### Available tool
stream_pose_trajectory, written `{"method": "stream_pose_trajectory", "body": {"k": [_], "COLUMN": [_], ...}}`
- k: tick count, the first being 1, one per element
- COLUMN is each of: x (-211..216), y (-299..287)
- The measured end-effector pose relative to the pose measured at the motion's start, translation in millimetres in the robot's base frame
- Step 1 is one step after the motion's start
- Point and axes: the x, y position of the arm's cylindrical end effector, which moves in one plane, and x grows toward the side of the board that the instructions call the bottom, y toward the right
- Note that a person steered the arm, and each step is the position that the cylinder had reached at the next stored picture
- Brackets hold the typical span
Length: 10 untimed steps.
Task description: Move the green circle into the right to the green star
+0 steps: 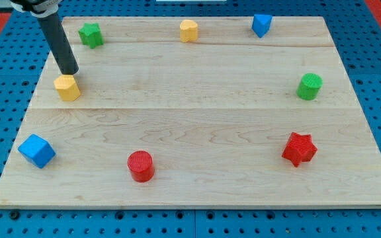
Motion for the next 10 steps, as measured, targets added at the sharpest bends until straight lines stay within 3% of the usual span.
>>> {"method": "stream_pose_trajectory", "body": {"k": [2, 3, 4, 6, 7, 8, 9, 10], "x": [-9, -7, 2, -24, 7, 55, 57, 24], "y": [4, 68, 167, 403, 503, 499, 382, 356]}}
